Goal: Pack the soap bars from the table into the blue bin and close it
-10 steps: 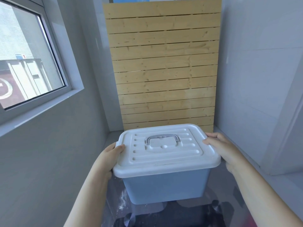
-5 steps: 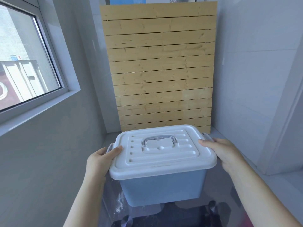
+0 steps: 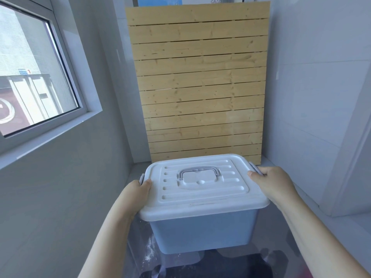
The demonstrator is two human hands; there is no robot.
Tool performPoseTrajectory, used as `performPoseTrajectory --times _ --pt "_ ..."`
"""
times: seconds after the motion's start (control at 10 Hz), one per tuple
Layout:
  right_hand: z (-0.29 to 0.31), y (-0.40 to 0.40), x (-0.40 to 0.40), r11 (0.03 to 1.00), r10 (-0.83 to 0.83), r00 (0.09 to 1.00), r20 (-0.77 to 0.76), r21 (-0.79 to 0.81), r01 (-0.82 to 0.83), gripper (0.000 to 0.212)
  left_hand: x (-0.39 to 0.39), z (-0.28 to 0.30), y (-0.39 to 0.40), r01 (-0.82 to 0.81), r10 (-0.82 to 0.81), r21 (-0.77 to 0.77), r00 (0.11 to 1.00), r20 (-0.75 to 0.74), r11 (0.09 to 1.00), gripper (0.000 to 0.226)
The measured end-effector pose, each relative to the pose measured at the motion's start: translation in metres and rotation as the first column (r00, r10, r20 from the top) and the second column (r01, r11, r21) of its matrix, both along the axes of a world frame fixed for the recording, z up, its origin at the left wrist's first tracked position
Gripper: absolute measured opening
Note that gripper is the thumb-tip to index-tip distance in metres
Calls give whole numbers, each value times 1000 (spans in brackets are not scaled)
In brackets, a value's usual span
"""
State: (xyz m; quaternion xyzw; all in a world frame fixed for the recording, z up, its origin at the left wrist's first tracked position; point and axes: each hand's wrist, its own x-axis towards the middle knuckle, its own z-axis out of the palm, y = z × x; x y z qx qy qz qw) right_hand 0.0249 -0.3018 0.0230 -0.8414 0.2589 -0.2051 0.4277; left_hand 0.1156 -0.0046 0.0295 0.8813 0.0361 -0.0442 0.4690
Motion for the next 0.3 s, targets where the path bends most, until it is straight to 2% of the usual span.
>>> performPoseTrajectory --times 0.2,0.3 --pt "3 1 -7 995 99 993 -61 -11 -100 35 -1 -3 0 11 -10 -7 998 66 1000 31" --pt "17 7 -12 998 55 997 45 -9 -55 50 -9 5 -6 -88 75 60 978 194 994 50"
